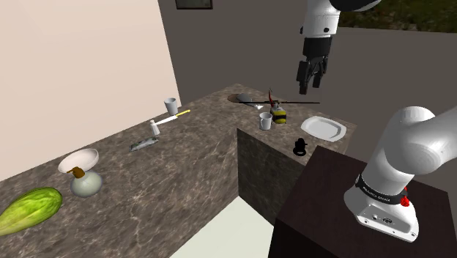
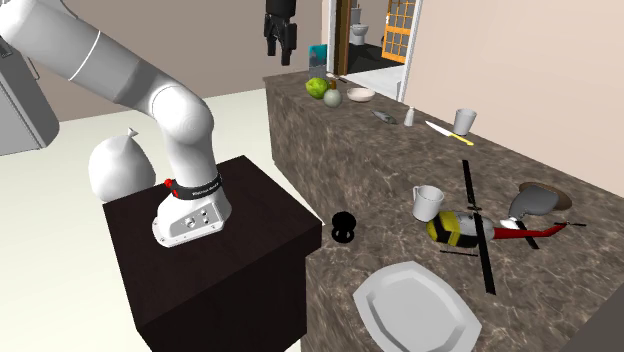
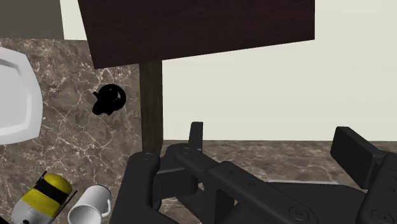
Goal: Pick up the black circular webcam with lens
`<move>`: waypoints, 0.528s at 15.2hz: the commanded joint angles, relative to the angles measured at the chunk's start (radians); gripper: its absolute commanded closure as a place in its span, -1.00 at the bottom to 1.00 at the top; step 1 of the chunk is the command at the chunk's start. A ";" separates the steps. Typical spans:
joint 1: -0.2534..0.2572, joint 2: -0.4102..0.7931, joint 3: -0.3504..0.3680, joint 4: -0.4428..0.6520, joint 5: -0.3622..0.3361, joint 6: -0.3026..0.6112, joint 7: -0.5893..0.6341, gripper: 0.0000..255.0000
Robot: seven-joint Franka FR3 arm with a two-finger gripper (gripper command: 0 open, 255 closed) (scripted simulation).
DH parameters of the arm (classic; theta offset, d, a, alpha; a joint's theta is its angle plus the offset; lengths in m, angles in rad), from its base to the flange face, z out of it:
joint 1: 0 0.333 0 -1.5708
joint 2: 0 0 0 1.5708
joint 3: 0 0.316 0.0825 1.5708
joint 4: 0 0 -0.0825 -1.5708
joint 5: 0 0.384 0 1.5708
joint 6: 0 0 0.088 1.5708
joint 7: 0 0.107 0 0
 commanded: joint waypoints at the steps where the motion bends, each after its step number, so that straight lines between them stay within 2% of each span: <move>1: 0.000 0.000 0.000 0.000 0.000 0.000 0.000 -1.00; 8: -0.040 0.041 -0.068 -0.171 -0.076 0.200 -0.091 -1.00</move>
